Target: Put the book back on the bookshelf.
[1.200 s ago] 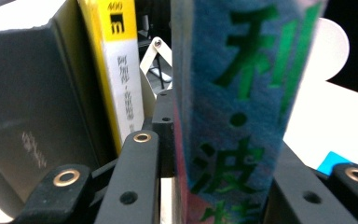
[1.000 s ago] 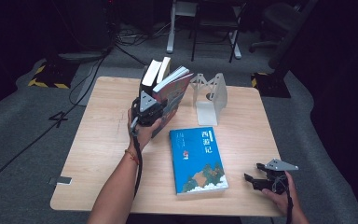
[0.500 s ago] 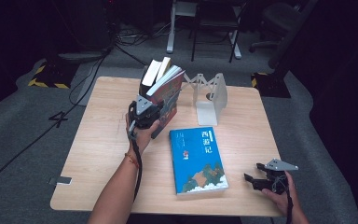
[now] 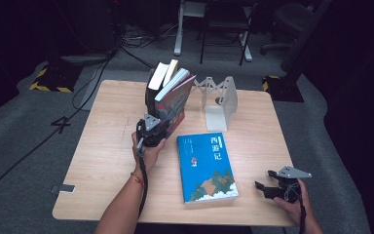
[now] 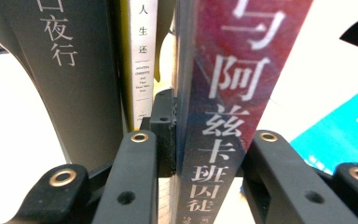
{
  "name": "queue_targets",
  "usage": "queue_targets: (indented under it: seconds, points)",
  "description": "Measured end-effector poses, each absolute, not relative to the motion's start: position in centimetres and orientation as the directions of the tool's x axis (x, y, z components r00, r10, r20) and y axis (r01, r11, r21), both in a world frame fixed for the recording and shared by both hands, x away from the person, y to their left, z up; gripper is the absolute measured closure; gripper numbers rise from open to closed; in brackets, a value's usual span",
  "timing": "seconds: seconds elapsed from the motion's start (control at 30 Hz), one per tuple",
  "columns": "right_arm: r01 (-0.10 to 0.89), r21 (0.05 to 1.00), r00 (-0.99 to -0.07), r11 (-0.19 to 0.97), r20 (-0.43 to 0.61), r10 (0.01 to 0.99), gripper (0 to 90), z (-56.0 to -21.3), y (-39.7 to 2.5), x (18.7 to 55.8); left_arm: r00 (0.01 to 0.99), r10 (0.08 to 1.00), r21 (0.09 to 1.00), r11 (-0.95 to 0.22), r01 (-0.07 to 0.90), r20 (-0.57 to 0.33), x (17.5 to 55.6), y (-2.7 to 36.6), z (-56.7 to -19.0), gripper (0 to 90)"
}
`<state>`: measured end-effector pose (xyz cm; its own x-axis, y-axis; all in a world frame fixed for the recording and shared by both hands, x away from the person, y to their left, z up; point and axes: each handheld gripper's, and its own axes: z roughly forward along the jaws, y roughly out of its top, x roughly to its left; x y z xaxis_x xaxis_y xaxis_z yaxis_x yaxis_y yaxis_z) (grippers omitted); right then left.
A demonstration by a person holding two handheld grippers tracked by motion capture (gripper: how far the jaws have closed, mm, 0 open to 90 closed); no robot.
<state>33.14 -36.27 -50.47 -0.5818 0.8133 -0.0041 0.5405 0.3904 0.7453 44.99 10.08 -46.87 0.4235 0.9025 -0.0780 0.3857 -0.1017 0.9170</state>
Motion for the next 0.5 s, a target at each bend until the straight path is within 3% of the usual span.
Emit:
queue_targets:
  seconds: [0.5]
  points:
    - [0.537,0.745,-0.587,0.395,-0.006,0.81,22.9,-50.5,-36.2,33.2,0.222,0.969,0.906,0.004,0.424,-0.109,48.8,5.1,-46.6,73.7]
